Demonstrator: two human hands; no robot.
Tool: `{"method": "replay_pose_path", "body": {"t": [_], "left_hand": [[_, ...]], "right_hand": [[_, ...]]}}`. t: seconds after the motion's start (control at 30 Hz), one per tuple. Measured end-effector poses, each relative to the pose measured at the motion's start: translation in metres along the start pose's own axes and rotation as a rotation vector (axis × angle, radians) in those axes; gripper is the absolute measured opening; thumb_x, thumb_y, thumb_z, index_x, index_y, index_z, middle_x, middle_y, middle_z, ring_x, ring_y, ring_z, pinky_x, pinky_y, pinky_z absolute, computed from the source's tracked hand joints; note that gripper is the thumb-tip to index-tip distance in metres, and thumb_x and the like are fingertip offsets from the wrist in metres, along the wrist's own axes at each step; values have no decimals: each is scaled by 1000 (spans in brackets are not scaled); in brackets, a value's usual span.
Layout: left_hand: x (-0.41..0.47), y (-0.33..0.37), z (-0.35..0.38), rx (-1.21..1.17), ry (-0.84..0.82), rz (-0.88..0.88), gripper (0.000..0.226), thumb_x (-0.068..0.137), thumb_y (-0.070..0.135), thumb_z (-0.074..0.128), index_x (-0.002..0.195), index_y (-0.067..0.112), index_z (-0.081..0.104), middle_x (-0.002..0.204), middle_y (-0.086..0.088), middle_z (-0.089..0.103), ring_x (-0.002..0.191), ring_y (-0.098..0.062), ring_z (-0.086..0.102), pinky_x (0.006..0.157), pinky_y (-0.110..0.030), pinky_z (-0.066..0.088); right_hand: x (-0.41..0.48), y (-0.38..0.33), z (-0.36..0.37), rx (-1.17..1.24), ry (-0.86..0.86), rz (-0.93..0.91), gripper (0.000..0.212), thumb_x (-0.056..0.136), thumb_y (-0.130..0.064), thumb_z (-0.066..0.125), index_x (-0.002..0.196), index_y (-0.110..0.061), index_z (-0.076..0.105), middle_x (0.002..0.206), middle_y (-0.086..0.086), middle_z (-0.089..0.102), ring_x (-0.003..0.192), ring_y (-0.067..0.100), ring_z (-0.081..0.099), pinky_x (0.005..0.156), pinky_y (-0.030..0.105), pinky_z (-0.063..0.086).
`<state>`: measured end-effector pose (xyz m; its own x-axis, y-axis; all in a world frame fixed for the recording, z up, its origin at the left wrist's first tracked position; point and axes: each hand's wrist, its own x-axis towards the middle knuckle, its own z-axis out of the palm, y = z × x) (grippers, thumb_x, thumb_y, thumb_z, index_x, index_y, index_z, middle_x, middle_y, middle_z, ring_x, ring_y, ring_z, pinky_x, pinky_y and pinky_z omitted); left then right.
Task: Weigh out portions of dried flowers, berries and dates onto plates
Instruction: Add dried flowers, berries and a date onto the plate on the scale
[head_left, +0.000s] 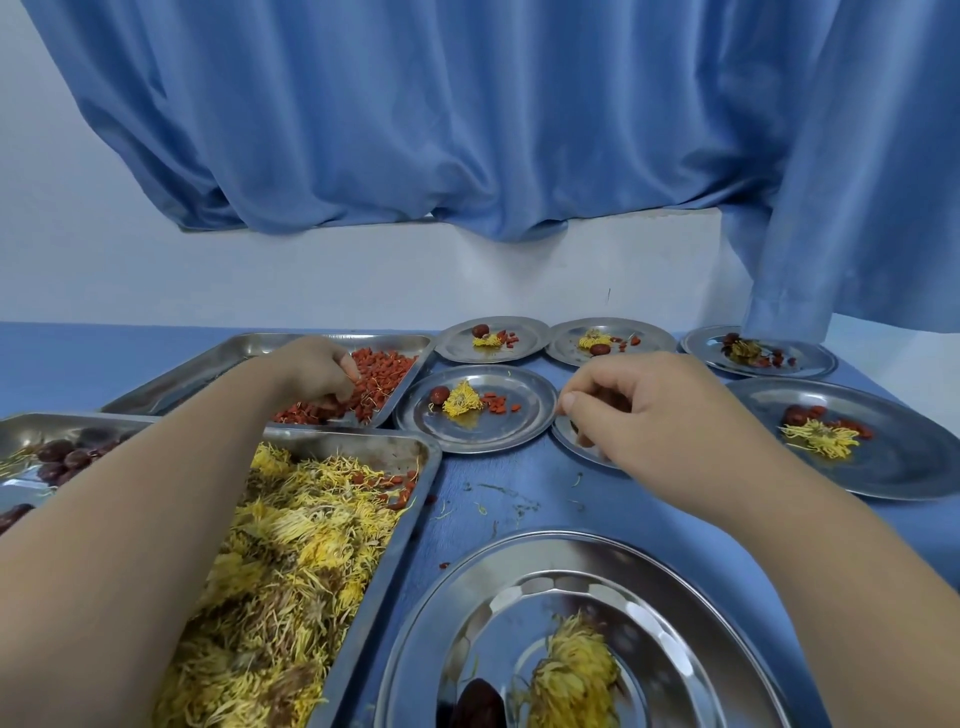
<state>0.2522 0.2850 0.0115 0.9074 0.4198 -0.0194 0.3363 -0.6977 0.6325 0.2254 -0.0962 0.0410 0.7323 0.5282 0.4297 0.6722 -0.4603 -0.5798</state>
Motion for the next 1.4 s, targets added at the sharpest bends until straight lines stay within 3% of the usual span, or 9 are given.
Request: {"method": "replay_pose_path", "body": {"t": [0.17,0.27,0.53,0.63,0.73,0.93,1.03,1.23,1.4], "left_hand": [[-22,17,-10,-164,-50,42,24,80,-16,60,74,7,54,74,-12,53,67,-23,54,60,-29,51],[-46,39,-11,-352,-108,79,27,84,-18,56,77,8,54,78,-13,57,74,-22,60,69,-28,55],[-147,104,19,-759,-423,156,34,85,-23,48,71,7,56,69,-11,65,64,-17,68,62,-23,58],[-178,113,41,-662,-504,181,31,84,-24,50,77,6,55,62,-7,63,57,-15,66,58,-22,56],[-200,118,58,-498,-516,216,27,83,-22,55,84,5,56,63,-4,61,60,-15,64,69,-28,57],[-224,127,73,-294,-430,271,25,86,-15,55,104,1,62,97,-19,70,85,-25,69,84,-36,58],[-231,127,75,-156,-399,268,30,87,-11,54,104,11,65,106,-8,73,94,-15,71,87,-37,57],[-244,128,69,-124,-299,286,22,88,5,62,100,23,67,96,7,75,92,-6,69,75,-24,55],[-247,124,80,-77,-245,297,23,86,6,68,103,21,68,95,3,73,91,-12,70,84,-29,55]], "right_hand": [[-1,-3,-7,0,24,13,20,88,-25,58,70,-23,66,65,-8,64,54,3,52,47,17,38],[-2,-8,-13,18,40,35,19,88,-26,58,71,-25,67,64,-14,64,53,1,53,44,12,36],[-26,-52,-29,52,92,-75,19,86,-30,59,70,-24,67,62,-13,63,47,-1,47,48,15,33],[-47,-66,-37,116,102,-138,21,87,-27,58,69,-21,67,54,-8,58,43,3,44,41,10,32],[-70,-67,-42,66,73,-142,21,87,-27,58,68,-23,65,57,-7,59,46,4,44,45,12,34],[-120,-54,-39,-80,23,-102,19,88,-24,57,70,-22,64,63,-6,60,61,9,53,54,21,41],[-145,-46,-33,-100,33,-79,20,88,-30,53,72,-25,63,66,-9,60,67,6,53,59,27,45],[-185,-29,-14,-239,280,-73,15,87,-18,59,72,-22,61,66,-12,55,65,7,48,57,21,38],[-195,-19,-11,-215,353,-54,15,87,-15,60,73,-20,61,67,-14,55,64,6,46,56,27,43]]}}
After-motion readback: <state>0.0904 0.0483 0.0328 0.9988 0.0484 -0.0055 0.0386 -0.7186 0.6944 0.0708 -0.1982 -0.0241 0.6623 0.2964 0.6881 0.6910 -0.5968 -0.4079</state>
